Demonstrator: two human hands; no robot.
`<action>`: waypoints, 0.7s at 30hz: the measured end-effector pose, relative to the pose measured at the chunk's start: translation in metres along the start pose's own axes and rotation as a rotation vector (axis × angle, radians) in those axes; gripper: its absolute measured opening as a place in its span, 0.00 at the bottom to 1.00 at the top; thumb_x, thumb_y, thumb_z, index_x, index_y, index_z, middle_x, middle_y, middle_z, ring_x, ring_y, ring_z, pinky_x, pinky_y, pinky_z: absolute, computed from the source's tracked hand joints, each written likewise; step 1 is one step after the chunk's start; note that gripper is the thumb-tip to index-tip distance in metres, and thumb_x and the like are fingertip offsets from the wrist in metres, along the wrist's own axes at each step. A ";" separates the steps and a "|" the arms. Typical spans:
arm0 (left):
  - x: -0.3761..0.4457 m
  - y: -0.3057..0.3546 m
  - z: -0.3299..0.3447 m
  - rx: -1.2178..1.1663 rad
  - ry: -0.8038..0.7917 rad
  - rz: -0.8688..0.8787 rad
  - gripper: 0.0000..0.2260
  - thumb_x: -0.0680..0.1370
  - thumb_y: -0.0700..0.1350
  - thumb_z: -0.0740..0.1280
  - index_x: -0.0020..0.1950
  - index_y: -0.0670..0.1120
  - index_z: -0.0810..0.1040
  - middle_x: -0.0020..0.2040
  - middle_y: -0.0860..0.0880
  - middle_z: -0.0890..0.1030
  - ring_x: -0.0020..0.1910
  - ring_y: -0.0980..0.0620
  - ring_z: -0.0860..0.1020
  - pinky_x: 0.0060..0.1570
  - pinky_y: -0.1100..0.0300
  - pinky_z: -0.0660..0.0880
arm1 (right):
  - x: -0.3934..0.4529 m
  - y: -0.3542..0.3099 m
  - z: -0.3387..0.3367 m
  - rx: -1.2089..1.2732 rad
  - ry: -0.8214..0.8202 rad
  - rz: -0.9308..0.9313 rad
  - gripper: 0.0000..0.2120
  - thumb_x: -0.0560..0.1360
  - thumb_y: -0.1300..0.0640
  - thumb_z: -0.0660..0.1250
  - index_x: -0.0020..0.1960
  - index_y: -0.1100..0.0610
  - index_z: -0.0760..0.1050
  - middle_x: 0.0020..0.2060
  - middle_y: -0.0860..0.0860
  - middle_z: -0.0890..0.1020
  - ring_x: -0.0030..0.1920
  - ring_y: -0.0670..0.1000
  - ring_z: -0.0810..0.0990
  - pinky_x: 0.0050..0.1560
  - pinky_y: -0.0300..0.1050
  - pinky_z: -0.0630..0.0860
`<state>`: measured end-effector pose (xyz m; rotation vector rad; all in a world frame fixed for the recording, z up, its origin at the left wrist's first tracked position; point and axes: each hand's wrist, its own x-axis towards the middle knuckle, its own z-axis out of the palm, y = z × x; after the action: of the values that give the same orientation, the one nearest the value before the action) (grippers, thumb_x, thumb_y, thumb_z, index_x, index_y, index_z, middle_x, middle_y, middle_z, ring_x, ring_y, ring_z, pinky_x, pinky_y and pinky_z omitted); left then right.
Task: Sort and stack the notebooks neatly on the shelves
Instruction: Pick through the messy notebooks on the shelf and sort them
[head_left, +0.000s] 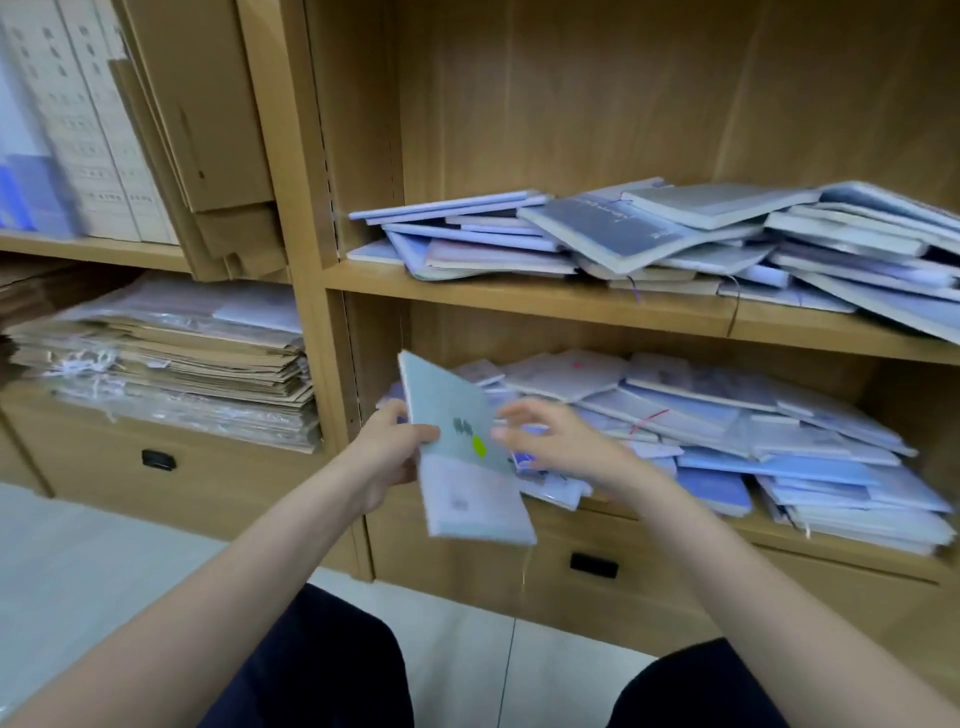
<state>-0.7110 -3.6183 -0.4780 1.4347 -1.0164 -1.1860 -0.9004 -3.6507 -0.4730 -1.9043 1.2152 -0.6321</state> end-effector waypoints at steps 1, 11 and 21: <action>0.002 -0.004 0.003 -0.057 0.015 -0.040 0.05 0.77 0.35 0.62 0.48 0.44 0.69 0.48 0.43 0.79 0.42 0.47 0.79 0.38 0.57 0.76 | -0.004 -0.001 0.009 0.013 -0.153 0.041 0.21 0.72 0.45 0.70 0.62 0.49 0.71 0.62 0.47 0.73 0.57 0.45 0.75 0.59 0.45 0.73; 0.008 0.022 0.010 -0.130 0.057 0.233 0.03 0.78 0.40 0.63 0.50 0.43 0.70 0.50 0.40 0.81 0.49 0.46 0.82 0.54 0.53 0.78 | 0.003 -0.021 0.003 -0.670 0.243 -0.221 0.16 0.76 0.67 0.58 0.63 0.59 0.70 0.46 0.62 0.79 0.46 0.60 0.76 0.37 0.48 0.66; 0.057 0.094 -0.041 0.330 0.294 0.691 0.16 0.77 0.37 0.61 0.64 0.45 0.69 0.59 0.52 0.73 0.58 0.55 0.72 0.57 0.62 0.67 | 0.048 -0.093 -0.102 0.068 0.751 -0.324 0.05 0.77 0.62 0.61 0.52 0.54 0.71 0.49 0.52 0.78 0.51 0.54 0.77 0.49 0.48 0.74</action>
<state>-0.6619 -3.6831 -0.3932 1.2852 -1.3815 -0.3091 -0.9074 -3.7064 -0.3385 -1.8730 1.2899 -1.6453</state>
